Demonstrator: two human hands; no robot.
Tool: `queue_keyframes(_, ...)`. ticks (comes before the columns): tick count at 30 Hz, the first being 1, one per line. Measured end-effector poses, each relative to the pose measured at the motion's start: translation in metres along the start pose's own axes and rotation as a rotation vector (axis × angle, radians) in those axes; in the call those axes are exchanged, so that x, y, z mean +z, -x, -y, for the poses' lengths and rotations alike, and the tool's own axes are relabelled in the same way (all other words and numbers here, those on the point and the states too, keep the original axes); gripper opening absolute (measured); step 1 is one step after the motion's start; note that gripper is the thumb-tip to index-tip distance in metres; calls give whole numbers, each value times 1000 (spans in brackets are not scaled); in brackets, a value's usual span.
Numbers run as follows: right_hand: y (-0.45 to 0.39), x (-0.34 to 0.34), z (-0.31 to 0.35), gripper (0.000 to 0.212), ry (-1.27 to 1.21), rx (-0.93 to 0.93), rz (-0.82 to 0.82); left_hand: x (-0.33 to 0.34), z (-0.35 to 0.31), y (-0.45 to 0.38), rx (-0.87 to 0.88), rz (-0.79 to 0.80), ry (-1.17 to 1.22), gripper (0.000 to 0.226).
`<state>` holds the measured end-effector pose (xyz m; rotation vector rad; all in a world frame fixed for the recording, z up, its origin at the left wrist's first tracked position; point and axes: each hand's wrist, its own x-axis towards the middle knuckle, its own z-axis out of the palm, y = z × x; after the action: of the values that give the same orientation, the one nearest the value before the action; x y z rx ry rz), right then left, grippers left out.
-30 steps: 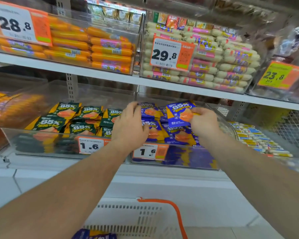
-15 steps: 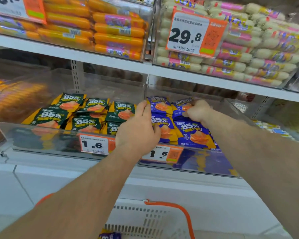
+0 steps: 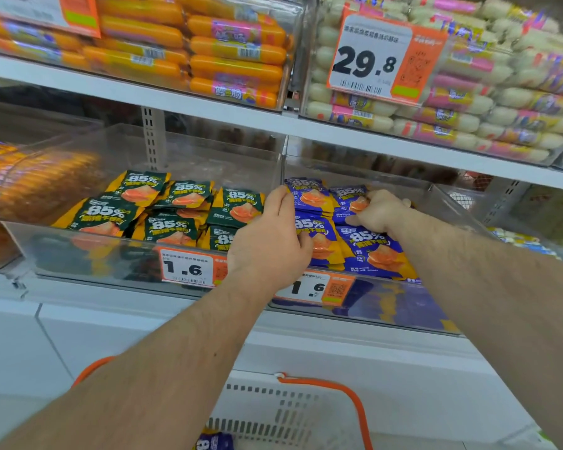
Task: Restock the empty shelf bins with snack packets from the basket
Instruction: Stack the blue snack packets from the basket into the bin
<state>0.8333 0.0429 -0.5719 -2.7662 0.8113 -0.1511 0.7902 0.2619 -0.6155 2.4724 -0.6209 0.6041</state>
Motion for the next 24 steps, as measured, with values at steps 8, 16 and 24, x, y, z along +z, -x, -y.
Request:
queue_keyframes(8,56,-14,8,31,-105,-71,-352,-5,-1,-4,-32,91,63,63)
queue_keyframes(16,159,31,42,19,-406,-636,-814,-24,-1,30,200,-224,92,46)
queue_keyframes(24,223,158,33,8,-632,-572,-548,19,59,151,-63,-24,335,32)
